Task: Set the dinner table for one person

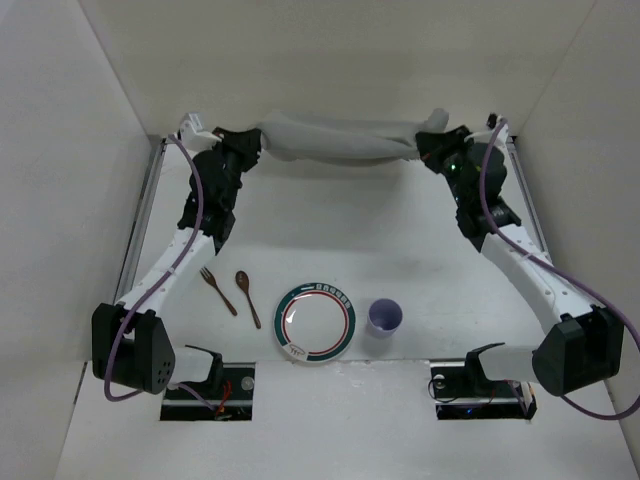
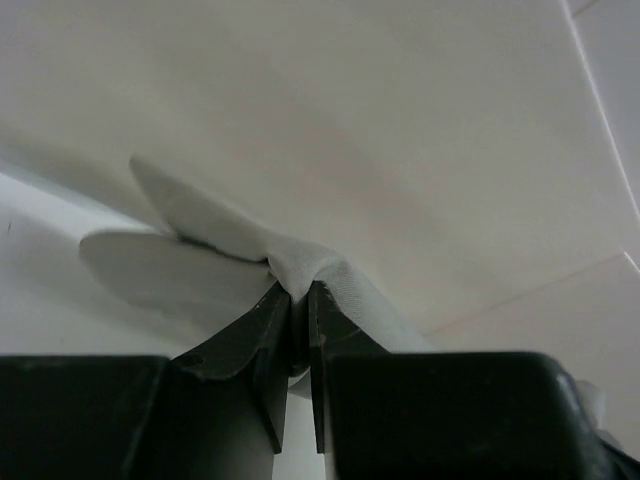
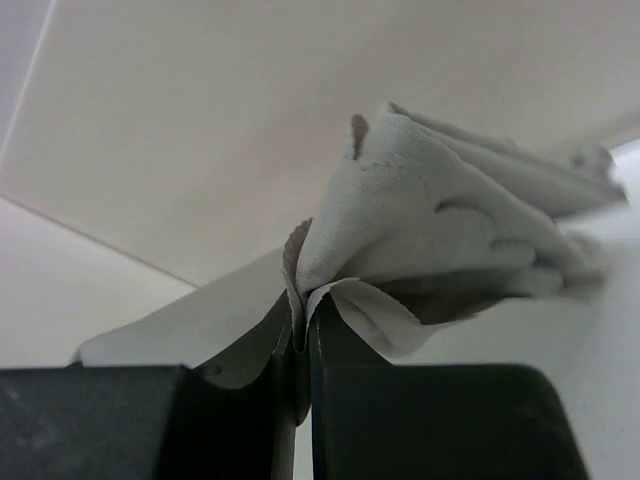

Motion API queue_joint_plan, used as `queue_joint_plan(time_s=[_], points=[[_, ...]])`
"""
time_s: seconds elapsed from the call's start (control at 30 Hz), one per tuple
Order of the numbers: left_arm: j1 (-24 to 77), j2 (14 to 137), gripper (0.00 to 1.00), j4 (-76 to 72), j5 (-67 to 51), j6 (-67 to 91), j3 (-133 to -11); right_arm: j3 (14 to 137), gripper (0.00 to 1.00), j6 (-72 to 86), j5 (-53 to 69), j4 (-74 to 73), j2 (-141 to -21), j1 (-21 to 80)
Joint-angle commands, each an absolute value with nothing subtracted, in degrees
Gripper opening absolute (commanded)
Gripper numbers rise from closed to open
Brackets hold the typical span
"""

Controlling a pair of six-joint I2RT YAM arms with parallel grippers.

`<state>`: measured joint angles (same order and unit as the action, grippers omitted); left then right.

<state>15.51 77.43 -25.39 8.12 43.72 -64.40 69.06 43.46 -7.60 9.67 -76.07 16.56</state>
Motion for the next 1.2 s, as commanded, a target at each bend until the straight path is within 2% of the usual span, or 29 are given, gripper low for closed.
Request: queue_joint_plan(time_s=[0.0,0.07,0.1,0.17,0.23,0.3,0.47,0.6,0.8,0.9,1.03,1.17], points=[[16.3,76.1,0.08,-37.5,7.6,46.6,-49.9,53.7,0.03,46.6,-6.7,18.3,-77.2,17.6],[16.7,76.9,0.11,-41.7,7.7,49.6,-40.9,45.0,0.06,49.2,-6.5,22.2,-78.8,18.3],[16.7,78.0,0.15,-43.9,7.8,51.4,-36.6,41.4,0.1,50.3,-6.9,23.8,-79.7,18.7],[16.1,80.6,0.25,-46.8,7.7,53.5,-30.8,36.4,0.23,52.2,-6.8,25.4,-80.9,18.8],[14.2,81.1,0.38,-48.2,7.2,56.3,-25.4,33.2,0.36,52.2,-6.8,25.1,-79.6,18.8],[12.3,77.9,0.45,-48.1,7.0,57.0,-21.6,31.0,0.46,51.8,-7.3,23.1,-75.8,18.8],[11.2,62.9,0.46,-37.5,9.0,54.1,-19.4,29.5,0.56,49.0,-11.8,12.5,-65.3,18.1],[17.1,60.2,0.5,-29.3,13.5,49.1,-24.5,31.1,0.59,46.9,-15.4,10.3,-64.4,18.3],[24.6,73.8,0.56,-23.4,15.5,40.6,-33.8,32.5,0.59,48.6,-15.3,11.5,-71.4,18.8],[25.7,81.3,0.52,-23.1,14.2,38.9,-36.6,34.4,0.49,47.6,-13.1,13.1,-75.6,18.8],[25.5,85.4,0.48,-22.1,15.3,39.1,-36.4,35.2,0.35,50.0,-10.5,12.3,-80.8,18.8],[24.7,84.6,0.48,-21.5,17.8,40.3,-31.5,32.3,0.29,52.1,-8.4,14.1,-82.9,17.6]])
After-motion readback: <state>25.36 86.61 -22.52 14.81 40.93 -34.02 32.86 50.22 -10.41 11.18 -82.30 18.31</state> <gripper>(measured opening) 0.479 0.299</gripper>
